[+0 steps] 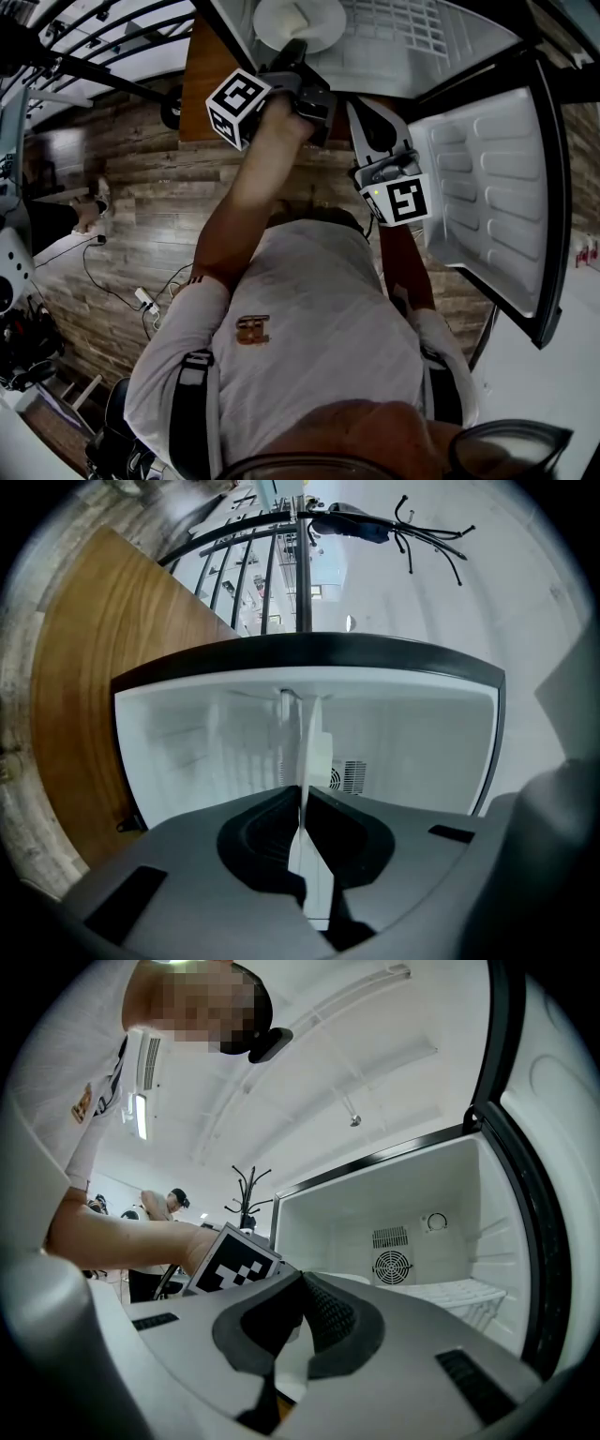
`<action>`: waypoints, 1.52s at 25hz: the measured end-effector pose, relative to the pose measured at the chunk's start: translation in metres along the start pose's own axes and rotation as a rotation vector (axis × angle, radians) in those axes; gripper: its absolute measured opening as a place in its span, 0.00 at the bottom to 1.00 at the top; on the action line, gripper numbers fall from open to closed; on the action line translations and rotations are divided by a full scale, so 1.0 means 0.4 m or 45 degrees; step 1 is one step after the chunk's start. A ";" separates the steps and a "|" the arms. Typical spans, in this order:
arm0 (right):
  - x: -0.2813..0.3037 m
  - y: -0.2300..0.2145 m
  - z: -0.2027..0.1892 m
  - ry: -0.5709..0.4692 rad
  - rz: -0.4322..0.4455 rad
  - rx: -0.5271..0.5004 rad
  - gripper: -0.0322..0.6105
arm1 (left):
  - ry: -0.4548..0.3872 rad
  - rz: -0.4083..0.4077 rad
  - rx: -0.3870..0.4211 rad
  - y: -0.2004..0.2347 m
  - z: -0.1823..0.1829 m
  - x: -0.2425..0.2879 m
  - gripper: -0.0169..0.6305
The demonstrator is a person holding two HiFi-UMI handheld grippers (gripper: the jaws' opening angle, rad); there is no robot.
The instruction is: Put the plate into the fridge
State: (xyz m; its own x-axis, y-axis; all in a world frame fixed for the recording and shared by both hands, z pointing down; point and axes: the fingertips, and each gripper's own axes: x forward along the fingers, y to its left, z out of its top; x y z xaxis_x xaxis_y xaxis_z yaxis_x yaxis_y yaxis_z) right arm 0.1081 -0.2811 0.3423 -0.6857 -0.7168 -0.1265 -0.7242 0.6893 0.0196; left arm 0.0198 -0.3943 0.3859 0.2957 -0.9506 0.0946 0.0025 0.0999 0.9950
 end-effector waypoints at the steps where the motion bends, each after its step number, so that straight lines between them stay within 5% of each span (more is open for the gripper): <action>1: 0.000 0.001 0.000 -0.001 0.003 0.001 0.10 | -0.002 -0.001 -0.002 -0.001 0.000 0.002 0.07; 25: -0.023 0.014 -0.010 0.003 -0.019 -0.003 0.10 | -0.024 -0.007 -0.072 0.005 0.013 0.037 0.07; 38: -0.018 0.007 -0.033 0.010 -0.039 0.017 0.10 | -0.007 -0.101 -0.039 -0.003 0.017 0.040 0.10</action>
State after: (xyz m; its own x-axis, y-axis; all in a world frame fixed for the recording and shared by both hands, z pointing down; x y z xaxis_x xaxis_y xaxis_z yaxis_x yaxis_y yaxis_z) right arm 0.1100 -0.2756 0.3563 -0.6636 -0.7386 -0.1188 -0.7441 0.6681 0.0024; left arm 0.0180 -0.4118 0.3863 0.2883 -0.9574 0.0158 0.0550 0.0331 0.9979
